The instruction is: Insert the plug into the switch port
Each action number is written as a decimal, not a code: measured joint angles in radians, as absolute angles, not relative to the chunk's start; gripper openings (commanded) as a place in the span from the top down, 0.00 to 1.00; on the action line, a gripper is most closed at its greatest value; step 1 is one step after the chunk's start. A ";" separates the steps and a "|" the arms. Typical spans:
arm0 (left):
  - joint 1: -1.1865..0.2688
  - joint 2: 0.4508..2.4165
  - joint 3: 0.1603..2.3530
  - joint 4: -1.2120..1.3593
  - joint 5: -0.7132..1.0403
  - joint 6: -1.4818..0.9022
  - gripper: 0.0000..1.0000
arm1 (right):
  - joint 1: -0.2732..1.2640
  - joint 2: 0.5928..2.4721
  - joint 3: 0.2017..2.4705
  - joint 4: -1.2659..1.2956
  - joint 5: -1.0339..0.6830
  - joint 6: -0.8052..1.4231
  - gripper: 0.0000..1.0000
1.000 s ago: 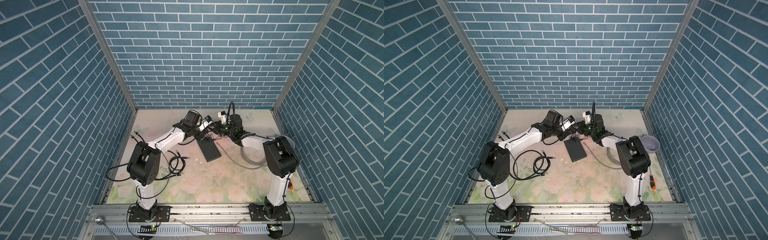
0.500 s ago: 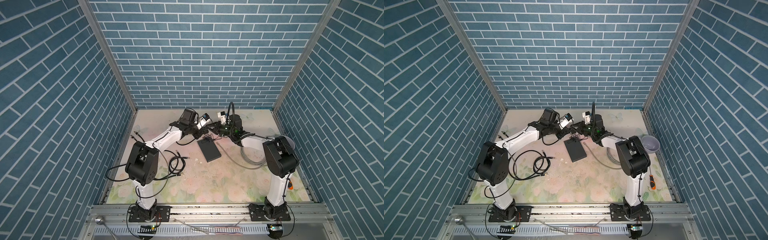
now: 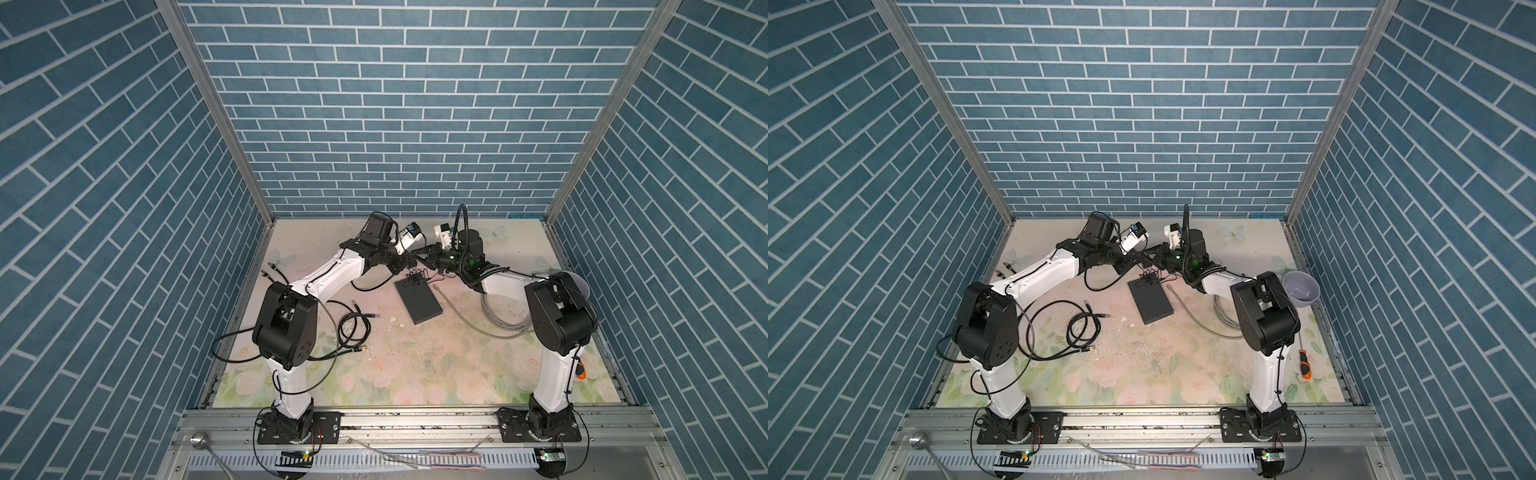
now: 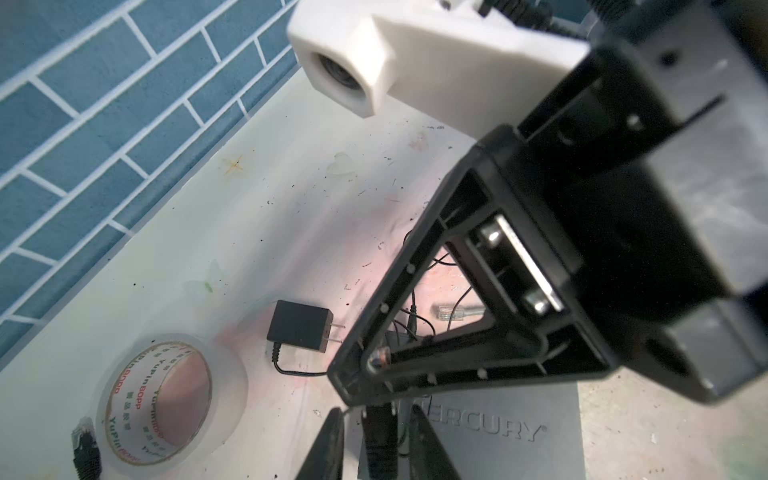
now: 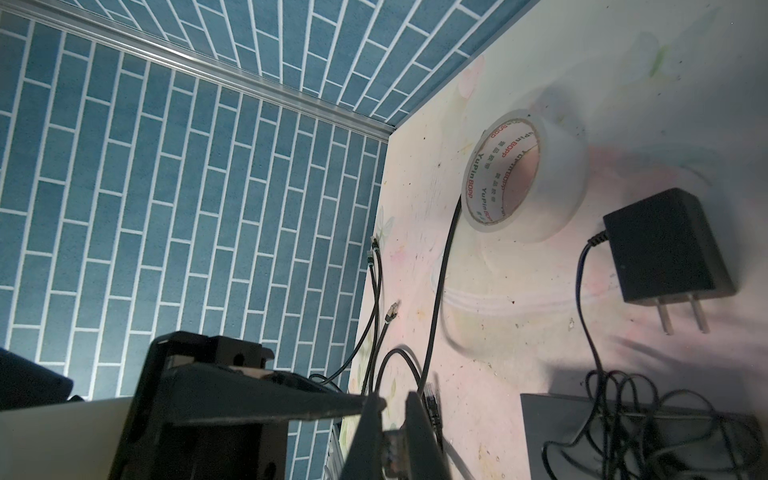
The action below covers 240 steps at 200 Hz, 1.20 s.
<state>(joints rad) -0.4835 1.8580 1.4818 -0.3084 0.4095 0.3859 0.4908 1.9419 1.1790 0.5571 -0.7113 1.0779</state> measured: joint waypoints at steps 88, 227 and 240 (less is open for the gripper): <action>-0.484 1.869 1.483 -0.339 0.386 0.397 0.71 | 0.498 1.942 1.180 0.551 -0.710 1.077 1.00; -0.485 1.886 1.484 -0.343 0.381 0.398 0.94 | 0.510 1.942 1.181 0.544 -0.694 1.077 1.00; -0.485 1.886 1.484 -0.343 0.382 0.401 0.96 | 0.510 1.942 1.181 0.544 -0.694 1.077 0.89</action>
<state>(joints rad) -0.4847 1.8862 1.4837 -0.3431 0.3817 0.4007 0.5098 1.9419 1.1809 0.5442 -0.6941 1.0775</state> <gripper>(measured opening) 0.166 0.105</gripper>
